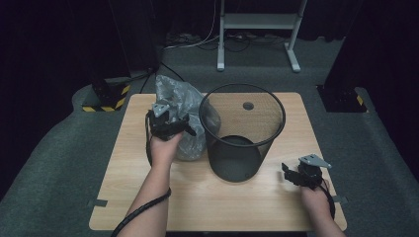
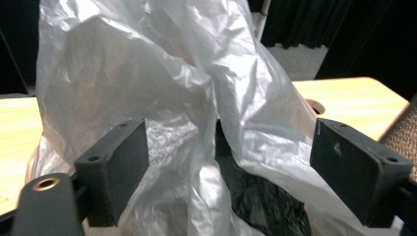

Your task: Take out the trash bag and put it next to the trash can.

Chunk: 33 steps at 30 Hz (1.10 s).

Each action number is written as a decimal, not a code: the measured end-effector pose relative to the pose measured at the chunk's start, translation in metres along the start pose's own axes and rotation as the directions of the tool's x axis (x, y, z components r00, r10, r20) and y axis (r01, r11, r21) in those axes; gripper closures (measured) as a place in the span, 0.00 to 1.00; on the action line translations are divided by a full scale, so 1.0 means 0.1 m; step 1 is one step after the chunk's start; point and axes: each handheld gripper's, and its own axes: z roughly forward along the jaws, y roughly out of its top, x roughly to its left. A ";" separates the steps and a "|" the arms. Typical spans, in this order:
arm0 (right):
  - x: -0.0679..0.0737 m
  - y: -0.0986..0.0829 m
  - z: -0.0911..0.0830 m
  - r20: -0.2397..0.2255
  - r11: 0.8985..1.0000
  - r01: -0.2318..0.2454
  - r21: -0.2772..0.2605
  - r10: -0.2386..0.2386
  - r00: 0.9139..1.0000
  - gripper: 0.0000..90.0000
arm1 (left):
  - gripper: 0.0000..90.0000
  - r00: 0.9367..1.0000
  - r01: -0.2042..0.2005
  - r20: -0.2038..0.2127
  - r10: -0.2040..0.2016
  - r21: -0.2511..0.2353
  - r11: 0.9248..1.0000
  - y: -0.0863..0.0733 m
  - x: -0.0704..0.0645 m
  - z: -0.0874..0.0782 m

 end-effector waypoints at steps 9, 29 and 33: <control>0.01 -0.01 0.04 -0.014 1.000 0.014 0.024 -0.014 1.000 0.27 | 0.16 0.999 -0.007 0.034 0.006 0.047 0.999 -0.07 -0.01 -0.20; 0.03 -0.01 0.08 -0.027 0.998 0.016 0.062 -0.014 1.000 0.27 | 0.17 0.994 -0.008 0.105 -0.009 0.157 0.988 -0.64 0.19 -0.71; 0.03 -0.01 0.08 -0.030 0.998 0.017 0.066 -0.016 0.999 0.27 | 0.17 0.994 -0.055 0.103 0.034 0.210 0.976 -0.85 0.16 -0.78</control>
